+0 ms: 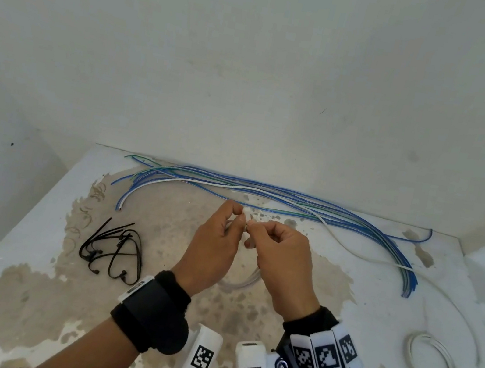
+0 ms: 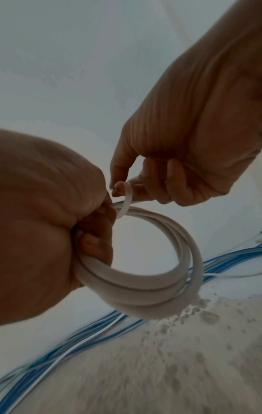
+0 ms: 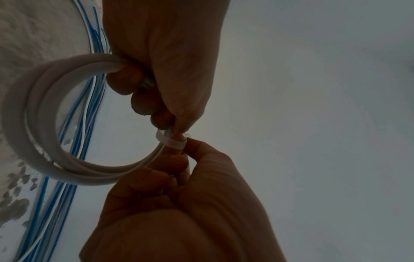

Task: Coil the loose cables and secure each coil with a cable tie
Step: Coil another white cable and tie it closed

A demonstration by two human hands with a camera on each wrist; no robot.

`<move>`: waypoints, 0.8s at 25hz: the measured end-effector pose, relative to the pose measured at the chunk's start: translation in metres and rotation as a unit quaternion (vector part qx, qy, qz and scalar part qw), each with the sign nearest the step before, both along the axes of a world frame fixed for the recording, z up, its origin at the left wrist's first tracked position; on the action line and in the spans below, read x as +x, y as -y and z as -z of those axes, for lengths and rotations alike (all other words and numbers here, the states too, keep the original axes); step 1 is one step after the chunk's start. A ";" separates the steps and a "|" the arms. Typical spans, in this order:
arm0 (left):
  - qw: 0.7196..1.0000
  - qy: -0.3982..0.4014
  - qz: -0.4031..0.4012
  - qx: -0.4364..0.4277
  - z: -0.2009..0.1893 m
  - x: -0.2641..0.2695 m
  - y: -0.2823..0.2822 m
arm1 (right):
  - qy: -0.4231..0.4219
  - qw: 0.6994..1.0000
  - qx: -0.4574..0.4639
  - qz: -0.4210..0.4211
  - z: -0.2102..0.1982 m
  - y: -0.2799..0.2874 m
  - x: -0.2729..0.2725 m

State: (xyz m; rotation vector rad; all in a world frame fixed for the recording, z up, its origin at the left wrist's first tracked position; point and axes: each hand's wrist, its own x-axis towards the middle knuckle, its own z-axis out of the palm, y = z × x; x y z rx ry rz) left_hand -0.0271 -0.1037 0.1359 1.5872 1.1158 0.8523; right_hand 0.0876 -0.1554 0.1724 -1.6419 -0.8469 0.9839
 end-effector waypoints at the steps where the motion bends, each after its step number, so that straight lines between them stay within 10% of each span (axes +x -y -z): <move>1: 1.000 0.004 -0.002 0.003 0.001 0.001 0.001 | -0.003 1.000 -0.004 0.001 0.000 0.000 0.001; 15: 0.983 -0.114 0.005 0.140 0.006 -0.004 0.007 | -0.139 0.990 -0.029 0.008 0.002 -0.007 0.003; 20: 0.990 -0.115 0.019 0.079 0.010 -0.018 0.002 | 0.005 0.997 -0.051 -0.049 0.010 -0.013 0.009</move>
